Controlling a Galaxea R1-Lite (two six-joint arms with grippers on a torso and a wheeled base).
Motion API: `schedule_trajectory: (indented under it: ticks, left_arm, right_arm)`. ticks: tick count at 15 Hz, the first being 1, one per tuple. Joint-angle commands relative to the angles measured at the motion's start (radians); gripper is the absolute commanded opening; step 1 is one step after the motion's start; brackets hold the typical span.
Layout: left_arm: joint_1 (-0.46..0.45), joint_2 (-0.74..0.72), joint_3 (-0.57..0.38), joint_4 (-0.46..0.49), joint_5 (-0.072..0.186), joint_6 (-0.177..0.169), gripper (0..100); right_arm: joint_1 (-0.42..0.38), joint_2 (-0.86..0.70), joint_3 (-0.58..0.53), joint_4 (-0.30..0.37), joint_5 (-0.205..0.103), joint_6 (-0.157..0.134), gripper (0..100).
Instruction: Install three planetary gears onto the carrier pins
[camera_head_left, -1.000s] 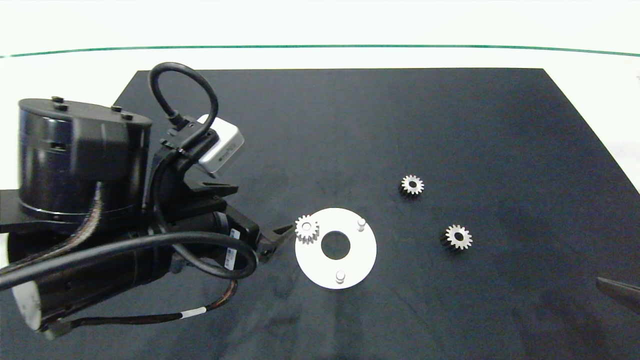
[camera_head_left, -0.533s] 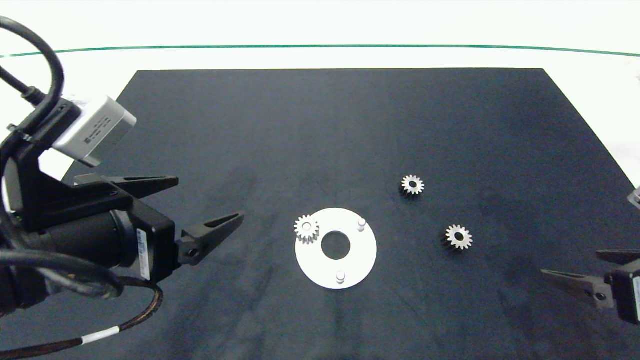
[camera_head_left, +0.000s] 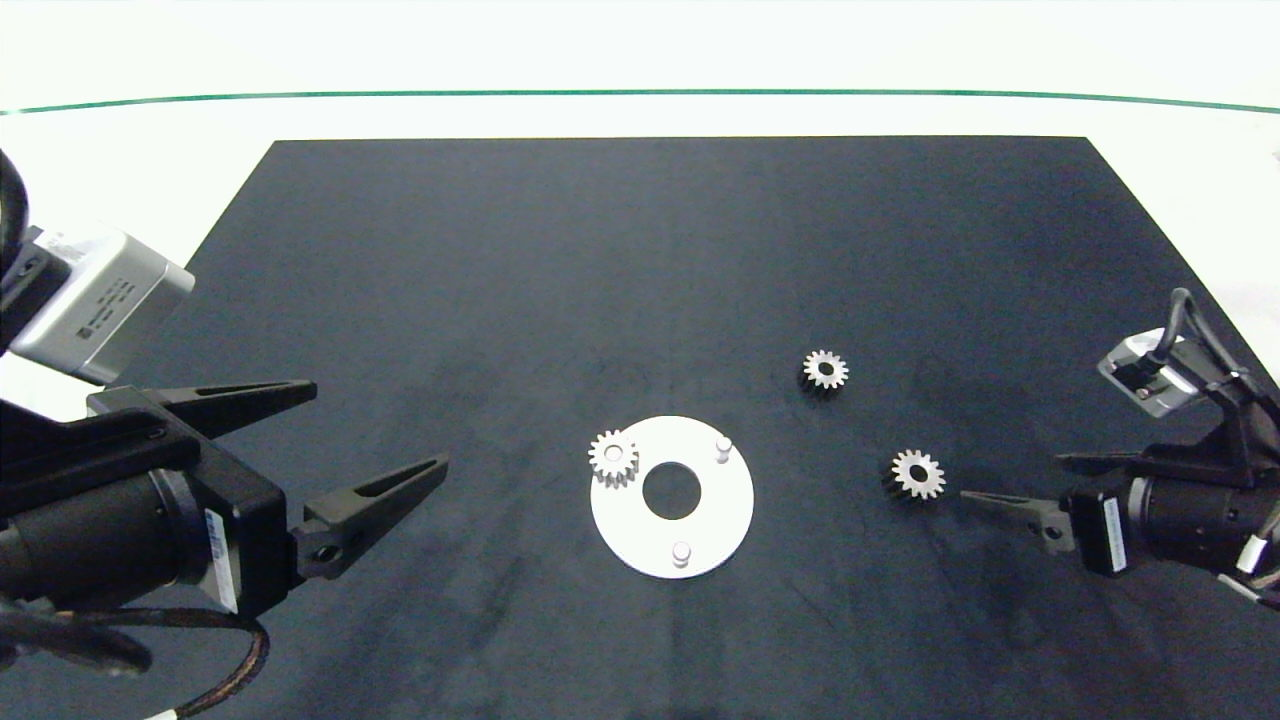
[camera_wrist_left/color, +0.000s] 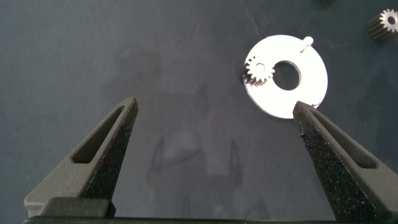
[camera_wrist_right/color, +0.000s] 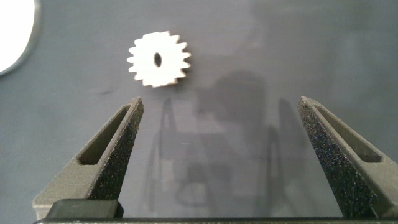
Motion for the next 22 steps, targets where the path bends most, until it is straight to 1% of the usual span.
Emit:
schedule_trajectory:
  ticks: [1, 3, 4, 5, 7, 13, 15, 17, 18, 20, 21, 22]
  left_arm:
    - [0.003, -0.002, 0.023, 0.000, -0.003, 0.000, 100]
    - [0.015, -0.002, 0.038, -0.003, -0.013, 0.000, 100]
    - [0.023, -0.003, 0.044, -0.005, -0.024, 0.000, 100]
    - [0.029, -0.003, 0.052, -0.005, -0.030, 0.000, 100]
    - [0.031, -0.008, 0.058, -0.005, -0.032, 0.000, 100]
    - [0.032, -0.018, 0.079, -0.006, -0.032, 0.000, 100]
    - [0.035, -0.020, 0.084, -0.005, -0.040, 0.000, 100]
    - [0.035, -0.020, 0.090, -0.006, -0.041, 0.000, 100]
    - [0.035, -0.020, 0.093, -0.006, -0.041, 0.000, 100]
    - [0.035, -0.023, 0.095, -0.006, -0.041, 0.000, 100]
    - [0.035, -0.023, 0.096, -0.006, -0.043, 0.000, 100]
    - [0.035, -0.023, 0.096, -0.006, -0.046, 0.000, 100]
  right_arm:
    - [0.085, 0.060, -0.021, -0.006, 0.005, 0.054, 100]
    - [0.087, 0.098, -0.019, -0.011, 0.003, 0.037, 100]
    - [0.085, 0.110, -0.015, -0.029, 0.002, 0.018, 100]
    - [0.087, 0.112, -0.010, -0.042, 0.000, 0.006, 100]
    - [0.087, 0.130, -0.015, -0.051, -0.001, -0.014, 100]
    - [0.110, 0.185, -0.013, -0.158, -0.009, -0.025, 100]
    - [0.111, 0.201, -0.013, -0.160, -0.011, -0.025, 100]
    - [0.111, 0.213, -0.015, -0.163, -0.011, -0.026, 100]
    - [0.111, 0.222, -0.015, -0.172, -0.014, -0.038, 100]
    - [0.111, 0.233, -0.013, -0.212, -0.026, -0.046, 98]
    - [0.111, 0.233, -0.013, -0.215, -0.028, -0.052, 97]
    - [0.111, 0.231, -0.013, -0.217, -0.029, -0.066, 94]
